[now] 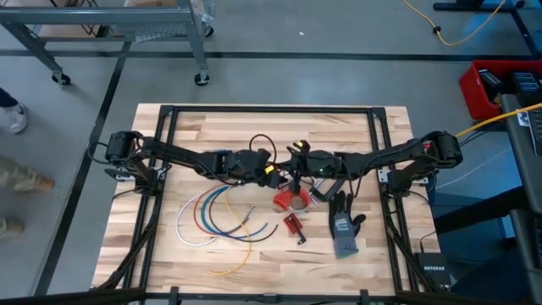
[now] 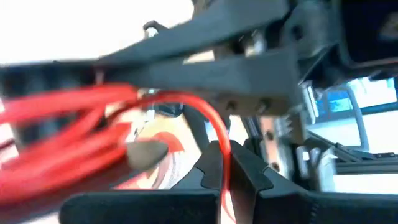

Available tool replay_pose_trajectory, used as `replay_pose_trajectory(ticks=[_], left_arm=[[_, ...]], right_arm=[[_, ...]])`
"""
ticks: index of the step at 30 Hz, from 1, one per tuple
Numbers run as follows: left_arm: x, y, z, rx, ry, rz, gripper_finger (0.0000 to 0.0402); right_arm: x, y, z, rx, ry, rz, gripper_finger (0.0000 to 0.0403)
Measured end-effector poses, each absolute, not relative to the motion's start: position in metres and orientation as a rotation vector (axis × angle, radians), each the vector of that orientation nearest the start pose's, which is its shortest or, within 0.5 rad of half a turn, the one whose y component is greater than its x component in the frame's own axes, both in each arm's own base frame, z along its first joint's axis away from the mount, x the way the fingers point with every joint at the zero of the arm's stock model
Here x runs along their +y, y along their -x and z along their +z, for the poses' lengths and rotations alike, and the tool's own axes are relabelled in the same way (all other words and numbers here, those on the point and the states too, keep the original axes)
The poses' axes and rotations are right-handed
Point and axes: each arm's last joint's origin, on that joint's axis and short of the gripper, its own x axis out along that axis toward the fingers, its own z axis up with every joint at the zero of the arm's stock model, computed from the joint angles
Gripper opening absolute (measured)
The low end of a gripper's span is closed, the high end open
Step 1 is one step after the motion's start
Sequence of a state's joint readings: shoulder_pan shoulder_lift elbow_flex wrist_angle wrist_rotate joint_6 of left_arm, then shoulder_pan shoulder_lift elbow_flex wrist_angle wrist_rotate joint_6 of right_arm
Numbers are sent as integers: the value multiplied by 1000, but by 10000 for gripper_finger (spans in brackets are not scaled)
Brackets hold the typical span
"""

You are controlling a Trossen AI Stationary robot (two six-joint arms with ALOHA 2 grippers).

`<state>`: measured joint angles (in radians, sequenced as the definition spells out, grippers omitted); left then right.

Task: Coil cords
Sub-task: Coil the red wire onto the spool

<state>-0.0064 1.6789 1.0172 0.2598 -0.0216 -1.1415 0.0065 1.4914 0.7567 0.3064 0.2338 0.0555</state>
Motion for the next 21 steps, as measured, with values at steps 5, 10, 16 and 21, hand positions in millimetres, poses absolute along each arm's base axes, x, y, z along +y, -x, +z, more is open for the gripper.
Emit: replay_pose_trajectory(ticks=[5,10,16,21], left_arm=[[-1,-366,232,327,1078,221,0],[-1,-359,239,345,1047,225,0],[0,-344,248,416,1009,259,0],[0,-332,259,451,960,265,0]], right_arm=[[-3,-306,203,472,-7,-194,1],[-2,-306,202,480,-19,-144,1],[0,-303,209,464,-36,-76,1],[2,-300,215,454,-52,-10,1]])
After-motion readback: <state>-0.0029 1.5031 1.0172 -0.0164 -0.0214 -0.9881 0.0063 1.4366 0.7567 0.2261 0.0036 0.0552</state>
